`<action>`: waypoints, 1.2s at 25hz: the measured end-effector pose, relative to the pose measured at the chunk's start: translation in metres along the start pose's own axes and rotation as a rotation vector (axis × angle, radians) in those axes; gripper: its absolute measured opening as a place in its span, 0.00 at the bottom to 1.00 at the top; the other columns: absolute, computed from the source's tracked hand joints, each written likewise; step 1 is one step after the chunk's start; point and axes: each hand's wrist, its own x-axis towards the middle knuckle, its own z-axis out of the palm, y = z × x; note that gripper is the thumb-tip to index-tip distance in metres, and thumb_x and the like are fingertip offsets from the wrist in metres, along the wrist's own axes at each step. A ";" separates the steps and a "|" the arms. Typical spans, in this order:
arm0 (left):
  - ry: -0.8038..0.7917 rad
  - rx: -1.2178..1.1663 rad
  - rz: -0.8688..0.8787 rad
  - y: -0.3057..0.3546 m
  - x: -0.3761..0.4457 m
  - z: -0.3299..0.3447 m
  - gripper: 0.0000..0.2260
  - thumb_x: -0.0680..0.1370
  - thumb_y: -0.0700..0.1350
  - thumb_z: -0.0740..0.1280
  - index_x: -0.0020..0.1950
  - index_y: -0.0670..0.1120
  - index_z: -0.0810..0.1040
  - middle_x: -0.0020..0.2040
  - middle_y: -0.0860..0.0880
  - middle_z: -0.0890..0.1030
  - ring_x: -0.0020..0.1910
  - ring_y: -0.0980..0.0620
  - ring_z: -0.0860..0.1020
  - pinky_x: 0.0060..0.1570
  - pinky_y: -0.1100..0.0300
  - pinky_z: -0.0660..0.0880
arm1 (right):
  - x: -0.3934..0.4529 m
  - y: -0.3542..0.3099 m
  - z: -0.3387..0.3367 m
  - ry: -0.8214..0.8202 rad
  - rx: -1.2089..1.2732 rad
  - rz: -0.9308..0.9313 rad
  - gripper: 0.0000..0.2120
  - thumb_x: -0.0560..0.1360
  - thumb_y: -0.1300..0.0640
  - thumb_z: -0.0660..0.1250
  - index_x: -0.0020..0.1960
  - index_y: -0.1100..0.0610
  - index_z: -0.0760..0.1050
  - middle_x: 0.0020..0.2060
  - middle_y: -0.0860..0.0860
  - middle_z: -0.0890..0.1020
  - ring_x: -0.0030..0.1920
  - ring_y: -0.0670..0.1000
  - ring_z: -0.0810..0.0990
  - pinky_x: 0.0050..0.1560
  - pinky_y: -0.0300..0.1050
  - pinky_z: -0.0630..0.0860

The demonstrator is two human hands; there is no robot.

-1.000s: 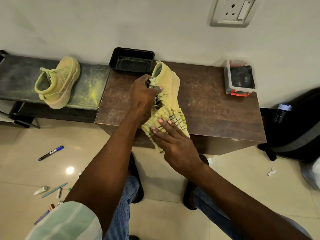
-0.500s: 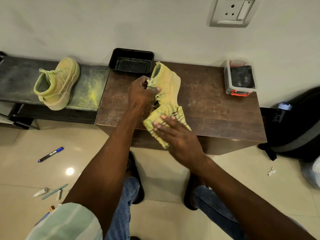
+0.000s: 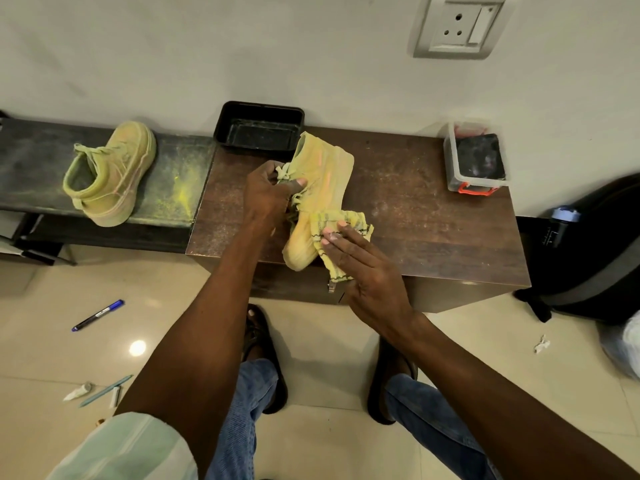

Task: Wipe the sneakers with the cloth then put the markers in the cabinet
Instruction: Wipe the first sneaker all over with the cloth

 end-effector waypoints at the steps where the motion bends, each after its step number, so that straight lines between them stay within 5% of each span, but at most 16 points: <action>1: -0.014 -0.018 0.001 0.001 0.000 0.000 0.08 0.68 0.40 0.75 0.40 0.50 0.78 0.42 0.46 0.84 0.41 0.48 0.82 0.45 0.47 0.81 | 0.004 -0.003 -0.002 0.043 0.010 -0.011 0.29 0.65 0.78 0.60 0.65 0.65 0.73 0.65 0.59 0.75 0.70 0.59 0.69 0.68 0.55 0.69; 6: -0.104 -0.038 -0.014 0.007 -0.003 0.002 0.09 0.70 0.37 0.75 0.43 0.47 0.78 0.42 0.48 0.82 0.38 0.53 0.81 0.38 0.56 0.79 | 0.015 -0.002 0.002 -0.140 -0.112 -0.147 0.25 0.69 0.70 0.57 0.65 0.62 0.74 0.65 0.57 0.76 0.70 0.58 0.69 0.72 0.52 0.63; 8: -0.187 -0.039 -0.002 0.010 -0.006 0.002 0.09 0.70 0.38 0.75 0.44 0.48 0.78 0.43 0.49 0.82 0.39 0.54 0.81 0.37 0.57 0.79 | 0.023 0.029 -0.005 -0.106 -0.087 0.144 0.31 0.64 0.72 0.56 0.66 0.62 0.73 0.66 0.56 0.74 0.71 0.56 0.67 0.75 0.48 0.58; 11: -0.254 -0.020 0.009 0.013 -0.011 0.008 0.08 0.71 0.37 0.74 0.45 0.47 0.78 0.43 0.48 0.82 0.38 0.55 0.81 0.37 0.58 0.79 | 0.028 0.031 -0.014 -0.020 0.036 0.430 0.34 0.61 0.71 0.53 0.67 0.61 0.72 0.67 0.56 0.73 0.72 0.55 0.66 0.71 0.56 0.65; 16: -0.248 -0.073 0.011 0.014 -0.013 0.007 0.08 0.74 0.34 0.70 0.45 0.47 0.77 0.40 0.51 0.81 0.35 0.60 0.79 0.36 0.63 0.76 | 0.018 -0.014 0.006 -0.192 -0.070 -0.152 0.23 0.71 0.64 0.55 0.64 0.61 0.75 0.64 0.55 0.77 0.69 0.56 0.71 0.70 0.53 0.66; 21: -0.341 -0.050 -0.036 0.019 -0.020 0.016 0.07 0.76 0.36 0.69 0.52 0.42 0.75 0.42 0.49 0.80 0.34 0.57 0.79 0.32 0.62 0.76 | 0.027 0.039 -0.015 -0.005 -0.041 0.420 0.34 0.62 0.71 0.55 0.68 0.60 0.72 0.68 0.55 0.72 0.73 0.54 0.65 0.69 0.56 0.68; 26: -0.327 -0.110 -0.059 0.013 -0.012 0.012 0.06 0.76 0.35 0.68 0.50 0.44 0.75 0.42 0.49 0.81 0.36 0.57 0.79 0.35 0.62 0.78 | 0.024 0.005 -0.002 -0.173 -0.089 -0.076 0.29 0.67 0.67 0.53 0.66 0.60 0.74 0.65 0.55 0.76 0.70 0.56 0.70 0.69 0.51 0.67; 30: -0.355 -0.016 -0.055 0.014 -0.015 0.014 0.06 0.75 0.37 0.70 0.51 0.44 0.77 0.43 0.48 0.81 0.37 0.54 0.79 0.35 0.59 0.77 | 0.024 0.060 -0.028 0.044 0.014 0.590 0.33 0.63 0.75 0.56 0.67 0.60 0.73 0.68 0.54 0.72 0.72 0.54 0.66 0.72 0.45 0.61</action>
